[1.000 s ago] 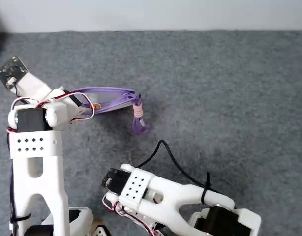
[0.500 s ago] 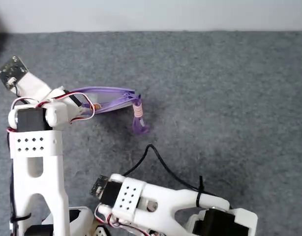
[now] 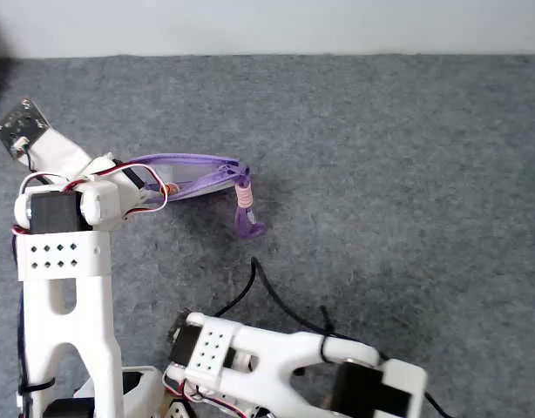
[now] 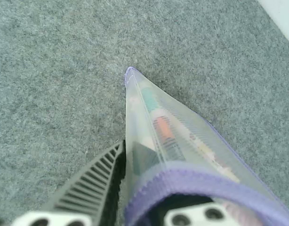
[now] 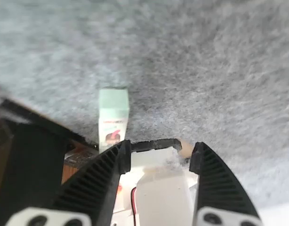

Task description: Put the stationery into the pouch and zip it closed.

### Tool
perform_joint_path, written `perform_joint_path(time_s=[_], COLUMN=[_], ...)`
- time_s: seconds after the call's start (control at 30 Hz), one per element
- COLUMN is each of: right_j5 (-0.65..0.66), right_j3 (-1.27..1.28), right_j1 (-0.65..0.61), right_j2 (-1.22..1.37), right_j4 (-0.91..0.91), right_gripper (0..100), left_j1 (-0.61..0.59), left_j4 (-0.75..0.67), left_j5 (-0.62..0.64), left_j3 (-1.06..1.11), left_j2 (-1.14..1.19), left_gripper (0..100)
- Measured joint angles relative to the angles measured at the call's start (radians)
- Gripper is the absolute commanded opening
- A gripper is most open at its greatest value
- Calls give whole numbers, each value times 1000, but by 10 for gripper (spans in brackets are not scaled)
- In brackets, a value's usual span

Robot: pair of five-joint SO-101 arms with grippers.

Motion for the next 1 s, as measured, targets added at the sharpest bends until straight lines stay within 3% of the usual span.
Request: perform_joint_path(time_s=[0.57,1.0], right_j5=[-190,-204], right_j3=[-198,-189], right_j1=[-6,-9], right_j2=[95,192], right_j4=[43,57], right_gripper=[225,246], left_j1=[0,0], left_j4=[0,0], left_j5=[0,0], left_j3=[0,0], left_j2=[0,0], left_gripper=[14,14])
